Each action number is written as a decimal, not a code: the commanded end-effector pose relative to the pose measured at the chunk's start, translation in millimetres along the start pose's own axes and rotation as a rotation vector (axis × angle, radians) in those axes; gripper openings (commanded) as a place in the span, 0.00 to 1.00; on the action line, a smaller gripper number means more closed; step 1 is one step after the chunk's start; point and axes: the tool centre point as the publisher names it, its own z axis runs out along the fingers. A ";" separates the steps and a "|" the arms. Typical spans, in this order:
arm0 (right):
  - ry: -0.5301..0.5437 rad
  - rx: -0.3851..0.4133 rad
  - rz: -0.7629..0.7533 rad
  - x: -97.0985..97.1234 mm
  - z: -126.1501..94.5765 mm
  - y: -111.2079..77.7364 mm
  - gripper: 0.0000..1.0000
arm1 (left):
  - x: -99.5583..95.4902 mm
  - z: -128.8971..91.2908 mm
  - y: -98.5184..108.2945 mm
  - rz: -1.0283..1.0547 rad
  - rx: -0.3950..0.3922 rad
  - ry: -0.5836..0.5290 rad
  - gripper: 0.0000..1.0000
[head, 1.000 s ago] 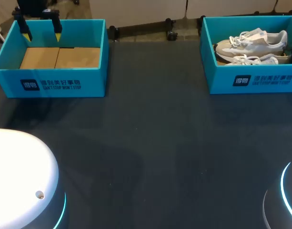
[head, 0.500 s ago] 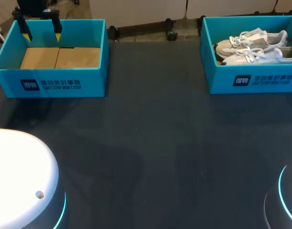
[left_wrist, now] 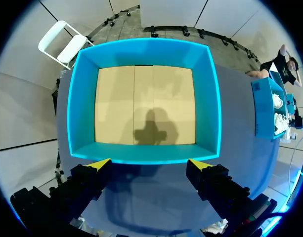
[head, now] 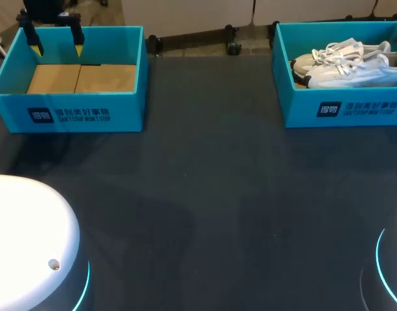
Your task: Take the shoe out of the shoebox, open the shoe tongue, remove and reinsert the insole, then place the shoe into the shoebox
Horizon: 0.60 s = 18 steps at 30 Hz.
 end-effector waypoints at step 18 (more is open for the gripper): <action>-0.054 0.024 0.054 -2.2 -46.5 8.0 0.00 | 0.0 0.0 0.0 0.000 0.000 0.000 1.00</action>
